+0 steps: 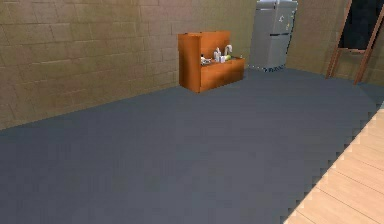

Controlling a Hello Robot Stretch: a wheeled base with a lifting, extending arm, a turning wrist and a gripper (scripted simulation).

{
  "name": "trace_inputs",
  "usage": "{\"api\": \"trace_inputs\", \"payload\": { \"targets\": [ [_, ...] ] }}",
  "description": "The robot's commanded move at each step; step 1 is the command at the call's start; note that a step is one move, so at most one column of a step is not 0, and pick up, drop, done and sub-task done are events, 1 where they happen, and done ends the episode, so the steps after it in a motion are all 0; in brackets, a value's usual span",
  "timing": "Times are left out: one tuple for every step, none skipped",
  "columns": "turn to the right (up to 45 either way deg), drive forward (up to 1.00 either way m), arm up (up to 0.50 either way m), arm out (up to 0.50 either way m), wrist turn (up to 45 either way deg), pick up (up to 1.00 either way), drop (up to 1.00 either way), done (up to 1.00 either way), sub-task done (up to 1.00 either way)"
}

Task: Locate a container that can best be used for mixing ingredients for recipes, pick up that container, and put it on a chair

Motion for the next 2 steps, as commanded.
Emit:
{"api": "trace_inputs", "payload": {
  "targets": [
    [0.0,0.00,0.00,-0.38,0.0,0.00,0.00,0.00,0.00],
    [18.0,0.00,0.00,0.00,0.0,0.00,0.00,0.00,0.00]
  ]
}}
